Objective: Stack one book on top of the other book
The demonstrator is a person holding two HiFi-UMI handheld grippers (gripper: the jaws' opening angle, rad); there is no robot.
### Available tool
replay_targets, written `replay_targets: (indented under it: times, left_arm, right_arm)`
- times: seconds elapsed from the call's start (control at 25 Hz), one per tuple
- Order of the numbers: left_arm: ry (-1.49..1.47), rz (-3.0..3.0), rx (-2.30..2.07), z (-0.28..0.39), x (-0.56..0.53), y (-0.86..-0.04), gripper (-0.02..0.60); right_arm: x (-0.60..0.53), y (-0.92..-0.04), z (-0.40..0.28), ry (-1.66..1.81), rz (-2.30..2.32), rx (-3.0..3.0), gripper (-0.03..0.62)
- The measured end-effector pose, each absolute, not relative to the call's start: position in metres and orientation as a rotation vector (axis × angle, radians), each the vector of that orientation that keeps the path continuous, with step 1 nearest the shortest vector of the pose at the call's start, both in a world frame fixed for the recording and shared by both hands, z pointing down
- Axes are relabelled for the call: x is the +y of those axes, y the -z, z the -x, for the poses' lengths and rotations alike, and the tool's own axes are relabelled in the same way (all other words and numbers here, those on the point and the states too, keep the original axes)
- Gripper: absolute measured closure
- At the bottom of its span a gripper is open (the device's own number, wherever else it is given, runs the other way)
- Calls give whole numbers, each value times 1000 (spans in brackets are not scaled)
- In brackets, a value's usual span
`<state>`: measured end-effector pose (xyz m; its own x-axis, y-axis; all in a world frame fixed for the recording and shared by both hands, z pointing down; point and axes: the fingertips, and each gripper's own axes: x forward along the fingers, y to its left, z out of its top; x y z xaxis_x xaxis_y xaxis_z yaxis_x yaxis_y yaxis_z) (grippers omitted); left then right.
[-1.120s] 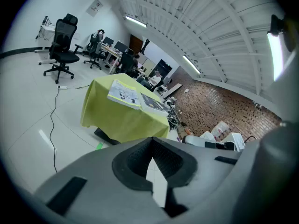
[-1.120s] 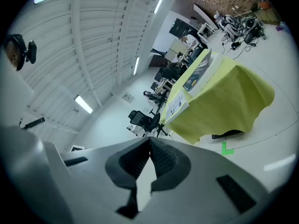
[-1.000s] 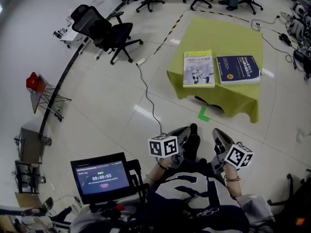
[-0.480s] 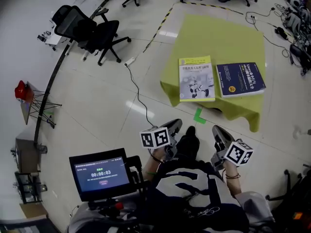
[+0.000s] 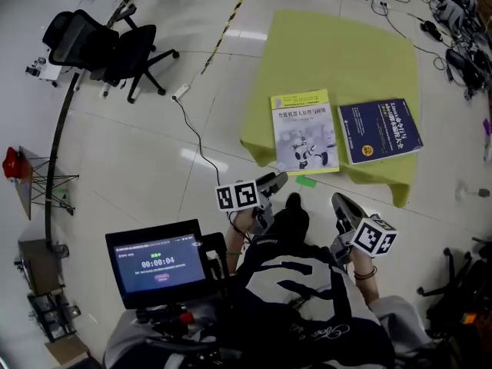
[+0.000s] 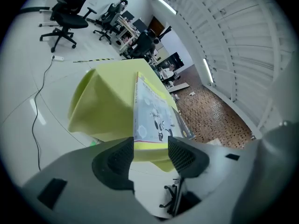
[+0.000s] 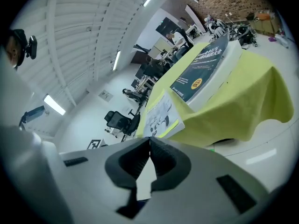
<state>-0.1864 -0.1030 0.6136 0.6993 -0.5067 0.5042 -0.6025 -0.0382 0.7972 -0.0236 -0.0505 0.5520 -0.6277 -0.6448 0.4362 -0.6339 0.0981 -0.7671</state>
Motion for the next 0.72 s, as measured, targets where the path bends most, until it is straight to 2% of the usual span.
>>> replay_targets:
  times: [0.48,0.56,0.72]
  left_arm:
    - [-4,-1524,-675,154,-163,-653,367]
    - [-20,-1521,-669,153,-165,-656,429]
    - [7,-1515,-622,153,-164,-651,483]
  right_arm:
    - [-79,-581,3,1694,1537,2195,600]
    - [-84,-585,2,1699,1542,2187,600]
    - [-89,-591,6,1700,1500,2236,600]
